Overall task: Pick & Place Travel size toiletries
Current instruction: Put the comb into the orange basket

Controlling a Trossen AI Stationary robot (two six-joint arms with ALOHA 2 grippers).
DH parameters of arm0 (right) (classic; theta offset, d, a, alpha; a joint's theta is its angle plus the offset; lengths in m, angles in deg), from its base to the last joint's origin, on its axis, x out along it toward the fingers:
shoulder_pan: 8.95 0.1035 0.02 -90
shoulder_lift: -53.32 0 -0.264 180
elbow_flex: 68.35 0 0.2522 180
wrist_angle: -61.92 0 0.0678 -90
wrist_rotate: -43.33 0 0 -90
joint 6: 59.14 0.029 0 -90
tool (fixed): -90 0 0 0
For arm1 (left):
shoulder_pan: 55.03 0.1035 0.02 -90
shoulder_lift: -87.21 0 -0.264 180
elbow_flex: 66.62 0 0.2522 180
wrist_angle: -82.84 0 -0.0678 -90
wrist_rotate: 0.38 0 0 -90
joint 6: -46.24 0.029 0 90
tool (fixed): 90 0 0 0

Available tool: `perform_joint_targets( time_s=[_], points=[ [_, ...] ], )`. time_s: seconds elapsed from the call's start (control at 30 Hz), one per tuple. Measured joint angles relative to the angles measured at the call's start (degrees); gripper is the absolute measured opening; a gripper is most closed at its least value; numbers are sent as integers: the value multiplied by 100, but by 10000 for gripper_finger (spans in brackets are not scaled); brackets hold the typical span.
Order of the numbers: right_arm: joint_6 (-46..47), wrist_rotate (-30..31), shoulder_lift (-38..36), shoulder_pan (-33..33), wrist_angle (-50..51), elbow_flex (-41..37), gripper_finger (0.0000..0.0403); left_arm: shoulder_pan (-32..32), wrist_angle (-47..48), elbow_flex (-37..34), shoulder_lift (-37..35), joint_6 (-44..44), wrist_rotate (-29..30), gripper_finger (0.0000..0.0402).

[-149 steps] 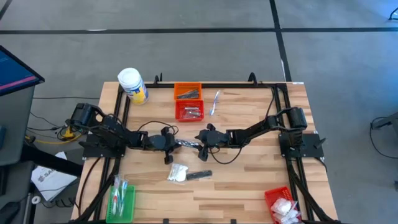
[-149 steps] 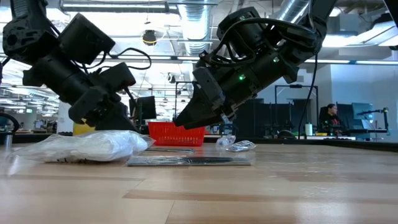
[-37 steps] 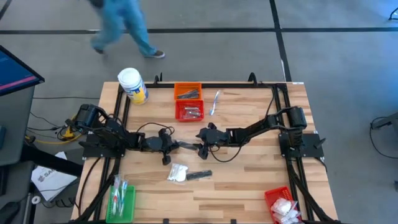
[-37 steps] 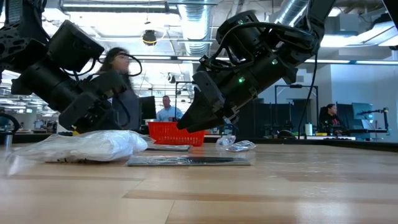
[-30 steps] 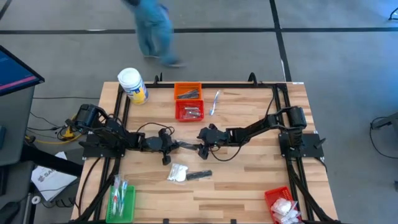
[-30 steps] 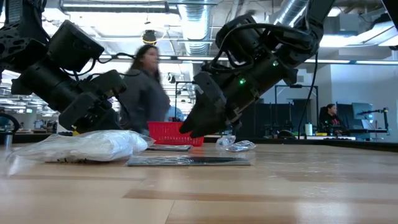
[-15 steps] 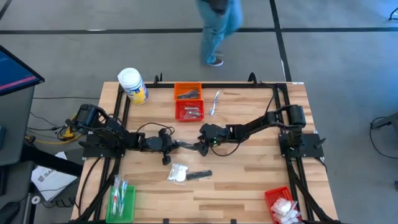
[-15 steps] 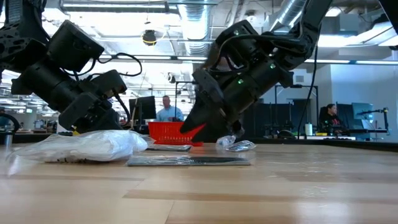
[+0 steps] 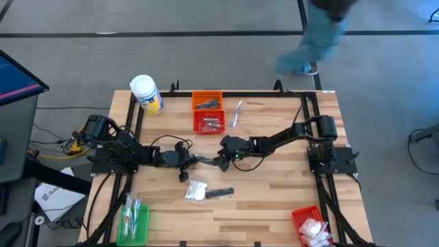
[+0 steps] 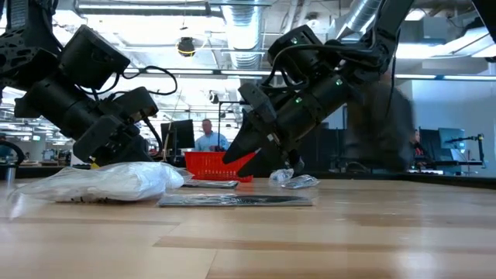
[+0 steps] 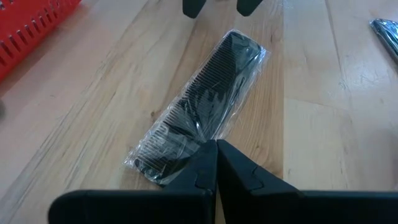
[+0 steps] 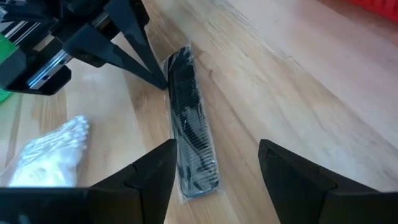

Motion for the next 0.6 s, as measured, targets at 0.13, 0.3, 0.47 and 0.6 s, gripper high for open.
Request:
perform_joint_targets(
  time_s=[0.13, 0.3, 0.47, 0.6],
  points=[
    [22, -2, 0, -4, 0, 0, 221, 2, 2, -2, 0, 0, -2, 0],
    [137, -25, 0, 60, 0, 2, 221, 4, 2, -2, 1, 0, -4, 0],
    [259, -63, 0, 98, 17, 2, 221, 4, 4, -2, 2, 2, -5, 0],
    [253, -33, 1, 29, 7, 2, 221, 4, 4, -2, 2, 6, -7, 0]
  ],
)
